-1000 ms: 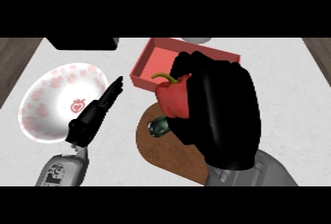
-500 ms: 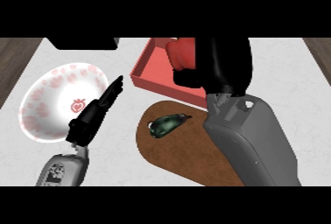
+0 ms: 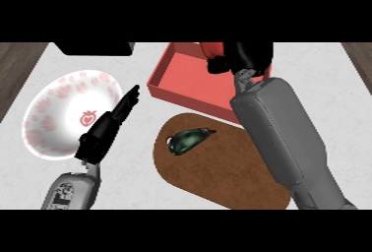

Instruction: Pick the bell pepper from the cutting board and place it in the cardboard box

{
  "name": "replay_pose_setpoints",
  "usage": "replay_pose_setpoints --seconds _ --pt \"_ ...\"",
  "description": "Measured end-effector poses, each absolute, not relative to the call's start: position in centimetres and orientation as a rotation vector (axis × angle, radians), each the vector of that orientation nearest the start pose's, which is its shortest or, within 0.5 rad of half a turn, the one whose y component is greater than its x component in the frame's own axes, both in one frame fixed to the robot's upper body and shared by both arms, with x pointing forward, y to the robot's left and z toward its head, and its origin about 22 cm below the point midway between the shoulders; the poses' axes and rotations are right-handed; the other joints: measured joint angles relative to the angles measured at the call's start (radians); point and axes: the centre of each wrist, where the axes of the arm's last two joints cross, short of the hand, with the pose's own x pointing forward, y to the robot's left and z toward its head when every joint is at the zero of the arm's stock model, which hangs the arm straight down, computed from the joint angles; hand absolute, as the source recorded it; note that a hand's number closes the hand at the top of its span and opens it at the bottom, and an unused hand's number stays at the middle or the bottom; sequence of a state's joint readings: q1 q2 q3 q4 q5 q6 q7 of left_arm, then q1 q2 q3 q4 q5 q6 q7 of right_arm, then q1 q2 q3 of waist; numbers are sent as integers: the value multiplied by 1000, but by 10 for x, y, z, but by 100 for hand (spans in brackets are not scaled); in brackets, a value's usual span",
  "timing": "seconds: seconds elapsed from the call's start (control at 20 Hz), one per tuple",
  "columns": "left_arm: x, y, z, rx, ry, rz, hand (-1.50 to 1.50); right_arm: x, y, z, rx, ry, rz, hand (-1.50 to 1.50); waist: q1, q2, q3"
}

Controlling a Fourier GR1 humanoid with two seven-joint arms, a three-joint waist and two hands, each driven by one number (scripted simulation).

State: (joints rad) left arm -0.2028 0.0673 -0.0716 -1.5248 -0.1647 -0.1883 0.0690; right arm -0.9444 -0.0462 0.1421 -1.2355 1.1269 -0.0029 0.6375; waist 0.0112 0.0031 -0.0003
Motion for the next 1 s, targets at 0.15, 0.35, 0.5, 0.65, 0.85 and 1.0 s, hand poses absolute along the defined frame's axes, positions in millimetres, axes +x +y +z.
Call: replay_pose_setpoints --seconds 0.15,0.35,0.5,0.65,0.85,1.0 --pt "280 210 41 -40 -1607 -463 0 393 -82 181 -1185 -1518 756 150 4 0 0" --pt "285 208 46 -49 -1609 -468 0 411 -86 152 -1142 -1457 742 -150 9 3 0" --pt "285 207 48 -54 -1608 -470 0 420 -97 134 -1053 -1410 672 -150 12 5 1" --pt "288 200 47 -54 -1612 -474 0 429 -105 118 -979 -1380 647 -150 13 7 1" --pt "282 203 46 -53 -1610 -480 0 433 -116 101 -904 -1432 572 -150 15 6 1" --pt "285 204 47 -59 -1609 -472 0 434 -124 103 -844 -1526 437 -150 11 6 1"
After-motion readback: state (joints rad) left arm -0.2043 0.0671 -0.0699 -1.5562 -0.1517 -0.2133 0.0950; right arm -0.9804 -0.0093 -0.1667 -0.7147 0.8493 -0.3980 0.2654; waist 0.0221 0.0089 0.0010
